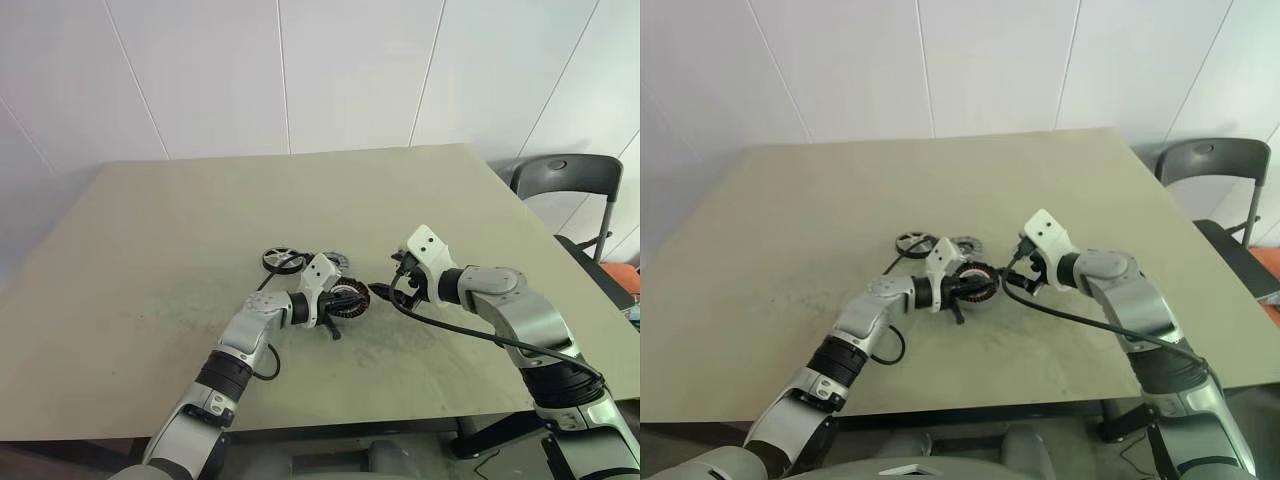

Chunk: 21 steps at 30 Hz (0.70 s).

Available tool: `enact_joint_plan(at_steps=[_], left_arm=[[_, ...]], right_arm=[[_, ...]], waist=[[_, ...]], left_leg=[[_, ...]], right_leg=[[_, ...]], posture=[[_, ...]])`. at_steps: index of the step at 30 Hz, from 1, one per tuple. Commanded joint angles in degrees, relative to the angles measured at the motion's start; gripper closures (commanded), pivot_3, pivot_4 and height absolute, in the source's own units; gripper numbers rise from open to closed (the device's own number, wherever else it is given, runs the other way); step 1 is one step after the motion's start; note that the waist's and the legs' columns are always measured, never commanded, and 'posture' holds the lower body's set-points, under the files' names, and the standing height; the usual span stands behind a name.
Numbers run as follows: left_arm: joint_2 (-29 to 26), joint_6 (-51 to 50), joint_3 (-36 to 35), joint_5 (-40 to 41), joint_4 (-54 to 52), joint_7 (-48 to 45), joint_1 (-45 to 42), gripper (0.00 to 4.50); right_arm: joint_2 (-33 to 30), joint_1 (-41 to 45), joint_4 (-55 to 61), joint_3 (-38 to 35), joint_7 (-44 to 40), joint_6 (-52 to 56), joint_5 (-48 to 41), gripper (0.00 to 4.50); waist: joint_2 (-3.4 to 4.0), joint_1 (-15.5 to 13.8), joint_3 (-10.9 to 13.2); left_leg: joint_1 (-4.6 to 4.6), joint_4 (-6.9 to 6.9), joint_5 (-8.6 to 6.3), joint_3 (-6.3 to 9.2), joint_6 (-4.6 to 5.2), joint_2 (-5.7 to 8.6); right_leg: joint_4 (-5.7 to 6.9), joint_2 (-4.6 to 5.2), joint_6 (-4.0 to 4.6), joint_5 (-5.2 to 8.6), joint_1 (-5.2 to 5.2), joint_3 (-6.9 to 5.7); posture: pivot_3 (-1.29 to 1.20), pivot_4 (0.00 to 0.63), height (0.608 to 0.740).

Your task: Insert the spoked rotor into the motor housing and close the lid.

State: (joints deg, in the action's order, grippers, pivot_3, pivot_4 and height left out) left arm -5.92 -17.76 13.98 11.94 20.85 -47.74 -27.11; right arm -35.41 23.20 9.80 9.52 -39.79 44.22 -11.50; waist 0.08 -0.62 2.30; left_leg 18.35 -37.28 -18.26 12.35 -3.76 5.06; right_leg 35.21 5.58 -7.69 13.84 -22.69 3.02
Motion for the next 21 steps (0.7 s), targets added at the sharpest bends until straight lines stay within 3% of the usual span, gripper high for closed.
enact_joint_plan(at_steps=[1, 9, 21], left_arm=[[-0.11, 2.56, -4.82, 5.13, -4.74, -2.55, -0.72, 4.48], [-3.50, 3.14, -10.34, 8.75, -11.18, -2.39, 2.11, 4.48], [-8.46, -8.88, -20.66, 20.71, -24.26, 2.73, 16.27, 4.48]], right_arm=[[0.55, 1.25, 1.72, -1.39, -0.27, -0.37, -0.95, 0.00], [3.51, 2.07, 1.30, -0.35, 0.59, -1.10, -1.10, 0.00], [3.73, 2.16, 2.37, 1.33, -3.27, -1.79, -1.70, 0.00]], waist=[[0.00, -0.05, 0.00], [0.00, -0.07, 0.00], [0.01, -0.12, 0.01]], left_leg=[[0.00, 0.02, 0.00, 0.00, 0.00, -0.01], [0.12, 0.21, -0.01, 0.01, 0.00, -0.02], [0.11, 0.22, -0.02, 0.00, 0.01, -0.03]], right_leg=[[0.02, 0.00, 0.00, 0.00, -0.02, 0.00], [-0.02, 0.01, 0.14, -0.11, -0.24, 0.01], [0.00, 0.01, 0.14, -0.09, -0.24, 0.01]], posture=[[0.00, 0.000, 0.740], [0.00, 0.000, 0.740], [0.00, 0.000, 0.740]])
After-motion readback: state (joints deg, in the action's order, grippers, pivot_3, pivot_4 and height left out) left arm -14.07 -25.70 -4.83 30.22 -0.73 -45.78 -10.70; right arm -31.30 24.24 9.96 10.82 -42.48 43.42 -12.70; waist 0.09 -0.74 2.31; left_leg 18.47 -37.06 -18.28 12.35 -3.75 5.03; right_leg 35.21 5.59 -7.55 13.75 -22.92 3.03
